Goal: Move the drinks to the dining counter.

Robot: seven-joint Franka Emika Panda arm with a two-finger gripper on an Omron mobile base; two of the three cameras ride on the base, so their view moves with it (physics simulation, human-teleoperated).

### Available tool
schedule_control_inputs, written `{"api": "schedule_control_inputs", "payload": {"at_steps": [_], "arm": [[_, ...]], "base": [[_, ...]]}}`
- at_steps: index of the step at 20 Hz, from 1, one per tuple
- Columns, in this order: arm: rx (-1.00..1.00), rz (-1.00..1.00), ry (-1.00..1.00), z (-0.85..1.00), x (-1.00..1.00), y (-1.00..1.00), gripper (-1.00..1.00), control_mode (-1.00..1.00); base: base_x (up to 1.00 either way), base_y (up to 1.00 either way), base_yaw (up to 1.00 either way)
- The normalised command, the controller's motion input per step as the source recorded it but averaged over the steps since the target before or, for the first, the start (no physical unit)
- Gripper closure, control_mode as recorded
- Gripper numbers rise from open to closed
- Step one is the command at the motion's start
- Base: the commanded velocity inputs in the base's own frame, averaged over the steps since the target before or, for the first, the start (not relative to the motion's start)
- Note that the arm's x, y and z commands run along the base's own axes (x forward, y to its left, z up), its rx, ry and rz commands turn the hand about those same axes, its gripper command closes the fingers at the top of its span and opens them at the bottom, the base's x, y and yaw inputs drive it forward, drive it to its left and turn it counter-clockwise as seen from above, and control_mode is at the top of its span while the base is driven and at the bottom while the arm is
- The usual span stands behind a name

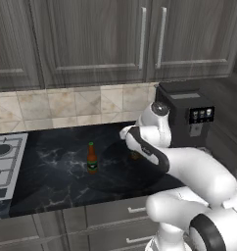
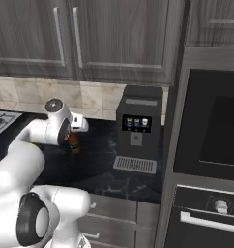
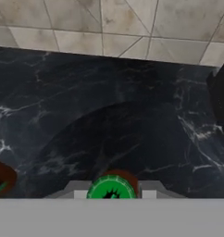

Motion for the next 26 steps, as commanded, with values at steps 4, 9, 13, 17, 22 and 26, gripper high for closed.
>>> {"api": "schedule_control_inputs", "payload": {"at_steps": [4,9,13,17,22,26], "arm": [[0.05,0.01,-0.04,0.94,-0.88,-0.12,1.00,-1.00],[0.13,0.00,0.00,1.00,-1.00,-0.30,1.00,-1.00],[0.21,0.00,0.10,0.88,-0.99,-0.34,1.00,-1.00],[0.20,0.00,0.17,0.82,-0.84,-0.47,1.00,-1.00],[0.01,-0.01,0.19,0.90,-0.68,-0.22,1.00,-1.00],[-0.01,-0.04,0.15,0.79,-0.37,-0.03,1.00,-1.00]], "base": [[0.00,0.00,0.00],[0.00,0.00,0.00],[0.00,0.00,0.00],[0.00,0.00,0.00],[0.00,0.00,0.00],[0.00,0.00,0.00]]}}
